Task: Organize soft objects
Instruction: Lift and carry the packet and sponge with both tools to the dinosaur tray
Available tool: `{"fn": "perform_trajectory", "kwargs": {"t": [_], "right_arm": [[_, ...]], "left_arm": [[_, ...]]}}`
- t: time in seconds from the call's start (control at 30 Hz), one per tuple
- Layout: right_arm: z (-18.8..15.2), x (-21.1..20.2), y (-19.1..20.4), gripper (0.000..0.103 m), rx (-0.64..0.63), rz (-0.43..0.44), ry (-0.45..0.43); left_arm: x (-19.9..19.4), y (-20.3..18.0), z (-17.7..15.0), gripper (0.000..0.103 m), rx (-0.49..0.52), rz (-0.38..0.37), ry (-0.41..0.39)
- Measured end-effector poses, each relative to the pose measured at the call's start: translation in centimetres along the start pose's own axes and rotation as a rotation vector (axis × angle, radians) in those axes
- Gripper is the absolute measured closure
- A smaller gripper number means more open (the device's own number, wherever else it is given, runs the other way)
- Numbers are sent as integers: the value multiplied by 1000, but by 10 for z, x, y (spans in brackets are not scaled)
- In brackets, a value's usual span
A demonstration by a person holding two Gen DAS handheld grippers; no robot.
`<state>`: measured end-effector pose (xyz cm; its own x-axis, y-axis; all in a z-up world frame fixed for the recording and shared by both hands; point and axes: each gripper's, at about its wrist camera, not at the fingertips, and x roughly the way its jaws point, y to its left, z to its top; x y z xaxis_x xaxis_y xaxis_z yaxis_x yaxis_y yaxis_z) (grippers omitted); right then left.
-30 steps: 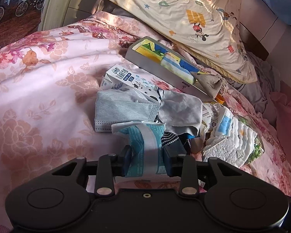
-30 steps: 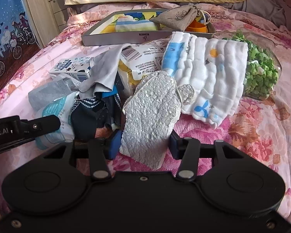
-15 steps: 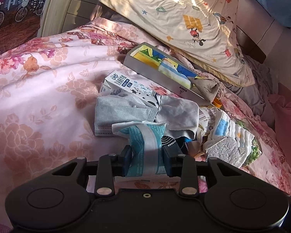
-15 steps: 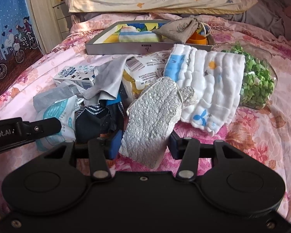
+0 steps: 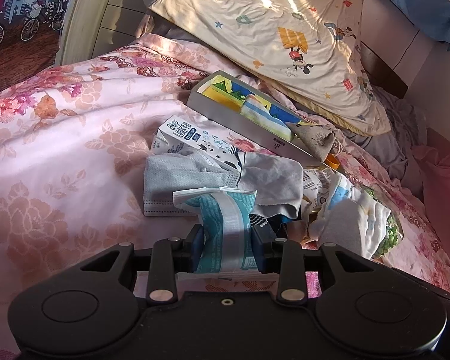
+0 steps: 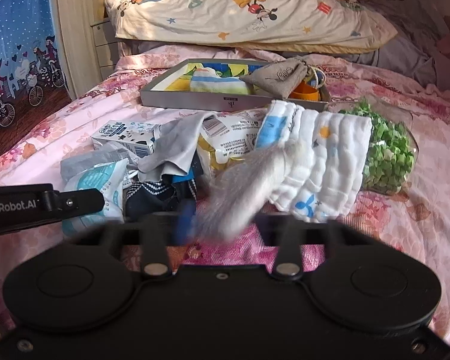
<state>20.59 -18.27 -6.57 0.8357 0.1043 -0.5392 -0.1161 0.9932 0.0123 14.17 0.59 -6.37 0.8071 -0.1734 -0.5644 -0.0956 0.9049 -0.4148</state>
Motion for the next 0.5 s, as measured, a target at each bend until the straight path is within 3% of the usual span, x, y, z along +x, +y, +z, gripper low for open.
{"fn": "perform_trajectory", "kwargs": {"t": [0.3, 0.5], "right_arm": [[1, -2, -1, 98, -15, 0, -20], [2, -10, 7, 98, -60, 14, -81]], "left_arm": [[-3, -1, 0, 67, 14, -4, -17], [-14, -12, 0, 68, 86, -16, -95]]}}
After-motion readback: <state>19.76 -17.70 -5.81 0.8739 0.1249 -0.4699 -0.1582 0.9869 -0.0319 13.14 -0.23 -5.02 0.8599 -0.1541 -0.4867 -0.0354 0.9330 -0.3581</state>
